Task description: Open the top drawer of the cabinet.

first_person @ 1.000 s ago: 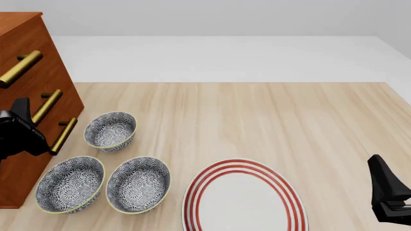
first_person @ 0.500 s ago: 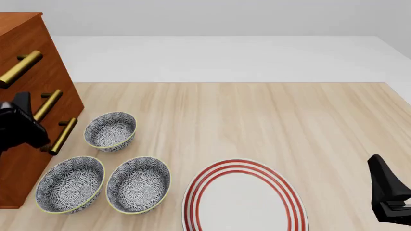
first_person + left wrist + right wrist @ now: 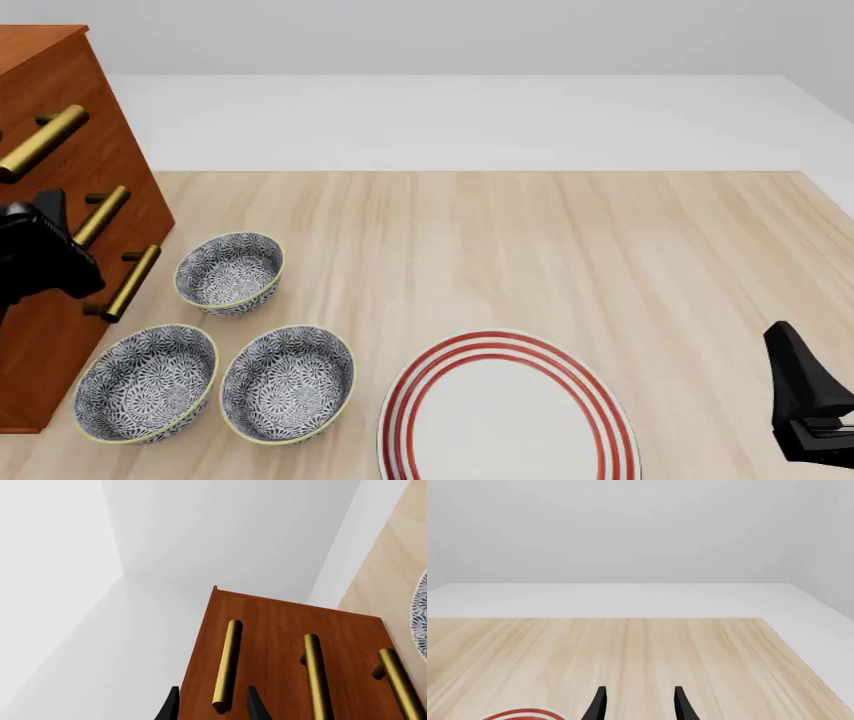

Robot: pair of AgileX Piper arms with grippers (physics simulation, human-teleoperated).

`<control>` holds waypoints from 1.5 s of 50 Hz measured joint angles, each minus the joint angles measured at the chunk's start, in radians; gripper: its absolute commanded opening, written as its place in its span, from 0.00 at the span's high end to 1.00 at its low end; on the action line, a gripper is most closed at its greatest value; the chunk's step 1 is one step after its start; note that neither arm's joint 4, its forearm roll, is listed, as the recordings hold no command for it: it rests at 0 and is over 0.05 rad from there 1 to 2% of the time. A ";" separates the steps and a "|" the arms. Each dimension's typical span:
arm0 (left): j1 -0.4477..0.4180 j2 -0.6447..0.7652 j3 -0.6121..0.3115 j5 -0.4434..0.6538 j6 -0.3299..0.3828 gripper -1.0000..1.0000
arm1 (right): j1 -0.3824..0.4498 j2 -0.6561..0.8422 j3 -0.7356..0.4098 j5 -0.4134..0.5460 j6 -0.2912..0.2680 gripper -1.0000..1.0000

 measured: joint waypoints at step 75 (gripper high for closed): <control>-0.025 0.055 -0.015 -0.018 0.034 1.00 | 0.000 0.000 0.000 0.000 0.000 0.00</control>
